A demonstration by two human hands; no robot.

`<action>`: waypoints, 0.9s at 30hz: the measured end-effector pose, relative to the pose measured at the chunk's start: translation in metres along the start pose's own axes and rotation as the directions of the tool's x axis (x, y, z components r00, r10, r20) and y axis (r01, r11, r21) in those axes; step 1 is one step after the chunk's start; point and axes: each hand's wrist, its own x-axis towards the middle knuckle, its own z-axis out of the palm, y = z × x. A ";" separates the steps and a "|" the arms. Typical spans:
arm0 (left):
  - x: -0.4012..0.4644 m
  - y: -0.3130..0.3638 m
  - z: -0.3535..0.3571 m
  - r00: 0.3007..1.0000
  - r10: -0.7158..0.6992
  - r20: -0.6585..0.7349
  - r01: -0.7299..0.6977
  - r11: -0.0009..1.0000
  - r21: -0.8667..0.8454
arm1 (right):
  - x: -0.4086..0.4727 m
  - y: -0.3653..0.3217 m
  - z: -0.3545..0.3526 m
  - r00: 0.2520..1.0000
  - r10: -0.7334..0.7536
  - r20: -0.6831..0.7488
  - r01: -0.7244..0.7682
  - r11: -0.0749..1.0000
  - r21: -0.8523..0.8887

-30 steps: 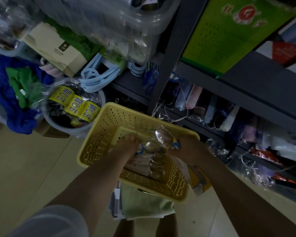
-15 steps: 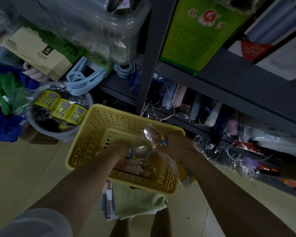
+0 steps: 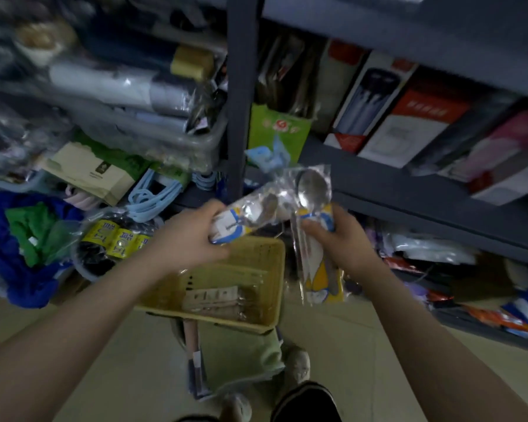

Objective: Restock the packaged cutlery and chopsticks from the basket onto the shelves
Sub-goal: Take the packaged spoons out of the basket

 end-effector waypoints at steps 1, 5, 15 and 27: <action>0.002 0.015 -0.010 0.999 0.015 -0.033 -0.017 0.998 -0.057 | -0.005 -0.013 -0.014 0.999 -0.021 -0.041 0.023 0.999 0.040; 0.015 0.083 -0.036 0.994 0.075 -0.082 -0.095 0.958 -0.269 | -0.019 -0.054 -0.071 0.982 -0.093 -0.166 0.120 0.979 0.163; 0.070 0.275 -0.053 0.975 0.075 -0.209 -0.218 0.505 -0.835 | -0.031 -0.073 -0.247 0.877 -0.041 -0.478 0.291 0.838 0.462; 0.219 0.406 -0.046 0.920 0.014 -0.392 -0.231 0.827 -0.513 | 0.051 -0.051 -0.393 0.897 0.151 -0.416 0.148 0.784 0.603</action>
